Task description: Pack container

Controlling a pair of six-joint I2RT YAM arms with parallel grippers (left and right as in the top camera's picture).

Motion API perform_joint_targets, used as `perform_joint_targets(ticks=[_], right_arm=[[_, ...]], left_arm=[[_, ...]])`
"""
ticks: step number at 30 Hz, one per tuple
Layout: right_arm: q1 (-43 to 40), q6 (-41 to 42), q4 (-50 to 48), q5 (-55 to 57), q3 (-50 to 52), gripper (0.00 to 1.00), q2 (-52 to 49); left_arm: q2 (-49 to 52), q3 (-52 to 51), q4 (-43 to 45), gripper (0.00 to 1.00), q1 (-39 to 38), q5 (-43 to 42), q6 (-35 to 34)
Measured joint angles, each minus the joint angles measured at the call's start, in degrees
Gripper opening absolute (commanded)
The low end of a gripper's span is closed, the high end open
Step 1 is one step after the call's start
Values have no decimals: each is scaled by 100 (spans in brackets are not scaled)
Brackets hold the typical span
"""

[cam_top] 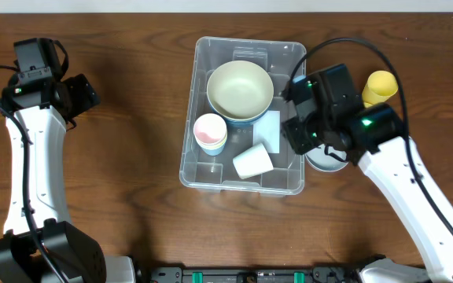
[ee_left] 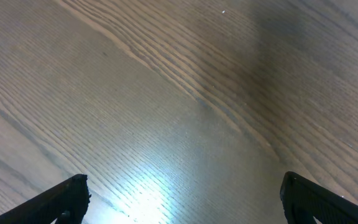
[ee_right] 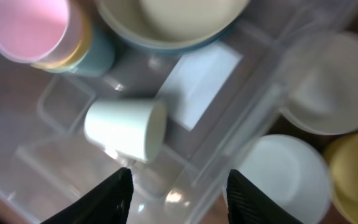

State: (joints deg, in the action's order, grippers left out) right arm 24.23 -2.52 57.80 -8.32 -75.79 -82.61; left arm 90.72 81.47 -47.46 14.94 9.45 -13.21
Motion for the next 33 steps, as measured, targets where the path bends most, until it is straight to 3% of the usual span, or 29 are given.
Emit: perform_joint_targets(ticks=[15,33], right_arm=[[24,-638,195,-1139,0,50,-999],[568,-372,195,-949,0,45,-1572]], left_arm=[[2,0,-2,98,0,-2,0],[0,0,0,98,0,-2,0]])
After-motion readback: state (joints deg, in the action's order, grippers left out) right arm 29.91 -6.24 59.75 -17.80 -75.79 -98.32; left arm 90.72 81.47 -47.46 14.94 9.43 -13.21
